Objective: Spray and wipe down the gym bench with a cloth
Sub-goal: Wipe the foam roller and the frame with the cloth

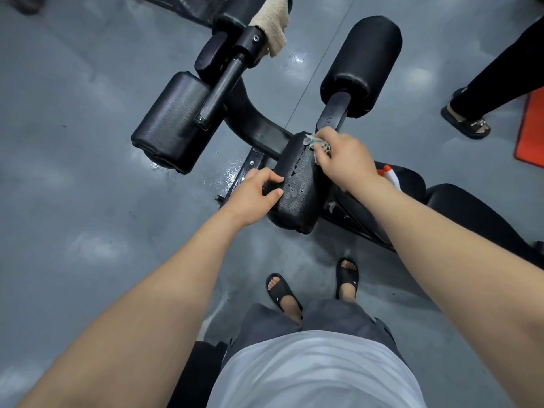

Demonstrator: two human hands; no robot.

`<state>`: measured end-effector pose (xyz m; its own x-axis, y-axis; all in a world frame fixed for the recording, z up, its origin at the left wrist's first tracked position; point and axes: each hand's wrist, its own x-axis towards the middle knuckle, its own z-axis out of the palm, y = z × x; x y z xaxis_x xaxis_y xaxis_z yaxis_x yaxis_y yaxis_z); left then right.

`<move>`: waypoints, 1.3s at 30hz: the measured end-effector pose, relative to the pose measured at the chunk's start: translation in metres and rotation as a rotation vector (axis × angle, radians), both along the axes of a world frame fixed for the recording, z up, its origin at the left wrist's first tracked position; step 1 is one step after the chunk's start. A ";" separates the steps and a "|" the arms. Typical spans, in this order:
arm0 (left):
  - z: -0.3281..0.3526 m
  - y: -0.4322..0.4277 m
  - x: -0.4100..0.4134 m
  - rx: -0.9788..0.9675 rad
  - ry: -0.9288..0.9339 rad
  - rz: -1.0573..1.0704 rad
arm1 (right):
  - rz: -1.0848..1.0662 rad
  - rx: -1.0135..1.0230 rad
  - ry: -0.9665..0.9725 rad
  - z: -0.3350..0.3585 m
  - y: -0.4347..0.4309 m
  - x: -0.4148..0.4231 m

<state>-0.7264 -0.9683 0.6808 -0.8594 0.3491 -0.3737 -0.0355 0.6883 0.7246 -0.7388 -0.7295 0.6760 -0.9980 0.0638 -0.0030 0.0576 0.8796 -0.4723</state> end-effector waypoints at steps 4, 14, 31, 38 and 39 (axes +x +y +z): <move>-0.003 -0.001 0.003 -0.014 0.015 -0.007 | -0.005 0.018 -0.052 0.002 -0.004 -0.016; -0.010 -0.010 -0.004 0.126 -0.083 0.058 | 0.327 -0.003 -0.192 0.019 -0.019 0.032; -0.016 -0.014 -0.007 0.160 -0.134 0.115 | 0.398 -0.128 0.002 0.002 -0.047 0.074; -0.012 -0.012 -0.008 0.154 -0.156 0.131 | 0.484 0.032 0.077 0.005 -0.026 0.068; -0.011 -0.012 -0.008 0.157 -0.158 0.139 | 0.416 0.040 0.086 0.004 -0.021 0.063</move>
